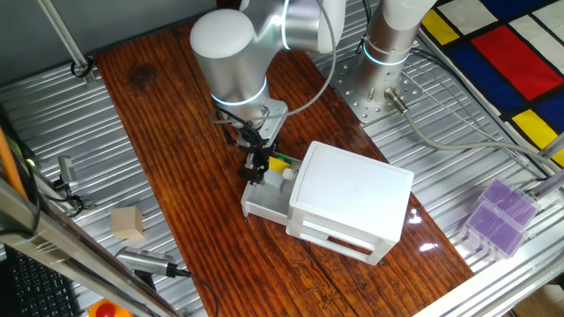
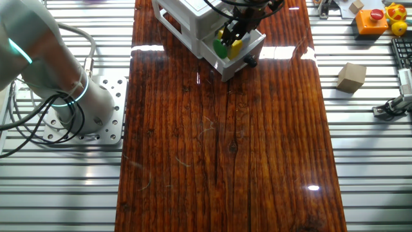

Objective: Take something out of a drawer

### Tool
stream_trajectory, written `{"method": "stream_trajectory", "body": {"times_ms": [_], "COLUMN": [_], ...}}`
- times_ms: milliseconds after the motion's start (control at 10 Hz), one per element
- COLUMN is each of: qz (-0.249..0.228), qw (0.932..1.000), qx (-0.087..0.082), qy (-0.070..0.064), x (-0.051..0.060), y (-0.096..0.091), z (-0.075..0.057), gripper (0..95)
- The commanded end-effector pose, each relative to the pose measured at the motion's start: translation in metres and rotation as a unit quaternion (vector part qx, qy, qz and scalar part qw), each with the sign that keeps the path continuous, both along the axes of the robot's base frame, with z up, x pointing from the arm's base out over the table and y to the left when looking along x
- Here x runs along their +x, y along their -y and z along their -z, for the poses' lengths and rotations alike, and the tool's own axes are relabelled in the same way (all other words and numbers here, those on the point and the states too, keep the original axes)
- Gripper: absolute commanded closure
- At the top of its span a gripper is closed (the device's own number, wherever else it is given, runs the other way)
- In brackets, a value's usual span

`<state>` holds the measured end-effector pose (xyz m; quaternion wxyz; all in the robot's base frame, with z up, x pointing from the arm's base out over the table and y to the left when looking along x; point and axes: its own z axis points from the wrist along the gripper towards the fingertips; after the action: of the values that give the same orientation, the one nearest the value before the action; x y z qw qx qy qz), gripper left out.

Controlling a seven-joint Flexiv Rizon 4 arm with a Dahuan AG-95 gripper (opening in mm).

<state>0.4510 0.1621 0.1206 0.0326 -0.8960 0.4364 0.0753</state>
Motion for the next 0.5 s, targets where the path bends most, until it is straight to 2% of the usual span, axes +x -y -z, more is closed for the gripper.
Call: {"method": "stream_trajectory", "body": {"times_ms": [100, 500], "qz": [-0.002, -0.002], "qw": [1.0, 0.9999], "qx": [0.002, 0.001], "qy": [-0.007, -0.012], "x": [-0.0013, -0.003], "y": [0.0034, 0.0041], "z": [-0.0046, -0.0117], "gripper": [95.0, 95.0]}}
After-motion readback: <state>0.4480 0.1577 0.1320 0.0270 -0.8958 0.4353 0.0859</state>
